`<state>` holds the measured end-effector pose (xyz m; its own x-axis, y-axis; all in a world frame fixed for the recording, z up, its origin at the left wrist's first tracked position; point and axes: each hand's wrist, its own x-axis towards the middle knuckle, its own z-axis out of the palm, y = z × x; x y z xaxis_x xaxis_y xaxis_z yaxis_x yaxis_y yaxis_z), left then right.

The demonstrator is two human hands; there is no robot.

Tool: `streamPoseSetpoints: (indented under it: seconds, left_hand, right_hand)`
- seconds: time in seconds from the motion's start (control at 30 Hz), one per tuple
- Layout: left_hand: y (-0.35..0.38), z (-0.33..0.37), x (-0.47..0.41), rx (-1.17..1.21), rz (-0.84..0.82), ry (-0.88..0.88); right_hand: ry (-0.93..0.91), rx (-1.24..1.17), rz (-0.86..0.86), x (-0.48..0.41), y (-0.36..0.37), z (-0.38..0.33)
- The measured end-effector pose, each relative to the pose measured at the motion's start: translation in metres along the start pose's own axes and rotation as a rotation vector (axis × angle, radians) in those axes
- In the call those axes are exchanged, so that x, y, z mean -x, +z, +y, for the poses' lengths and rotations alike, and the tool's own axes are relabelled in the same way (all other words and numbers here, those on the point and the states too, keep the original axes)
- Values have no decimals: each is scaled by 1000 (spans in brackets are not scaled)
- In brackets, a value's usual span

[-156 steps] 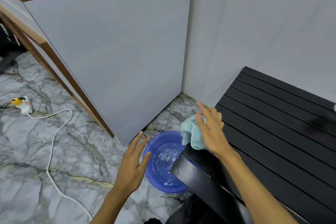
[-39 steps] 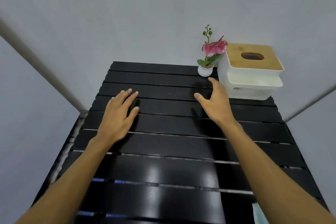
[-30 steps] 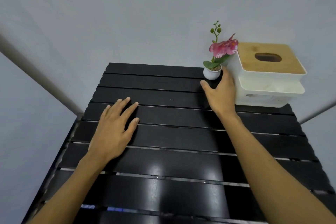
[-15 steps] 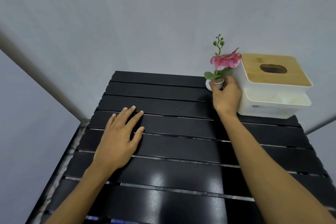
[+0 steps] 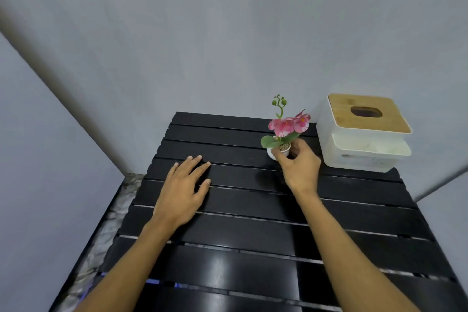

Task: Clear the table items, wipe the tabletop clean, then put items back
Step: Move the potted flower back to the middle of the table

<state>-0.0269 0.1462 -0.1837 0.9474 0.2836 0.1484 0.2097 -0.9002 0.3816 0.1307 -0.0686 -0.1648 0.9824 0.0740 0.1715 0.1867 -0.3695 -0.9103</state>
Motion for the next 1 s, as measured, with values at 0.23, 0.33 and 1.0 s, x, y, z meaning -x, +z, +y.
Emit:
streamPoseSetpoints:
  seconds: [0.23,0.33,1.0]
  left_hand:
    - [-6,5,7,-32,6,-15]
    - [-8,4,17,-42,-21,-11]
    - [-7,10,71,-20,-1,-52]
  right_hand:
    - [5,-30,-84,39,12,-18]
    - [17,-23,-109,55,19,-24]
    - [22,-35,-131,98,38,-39]
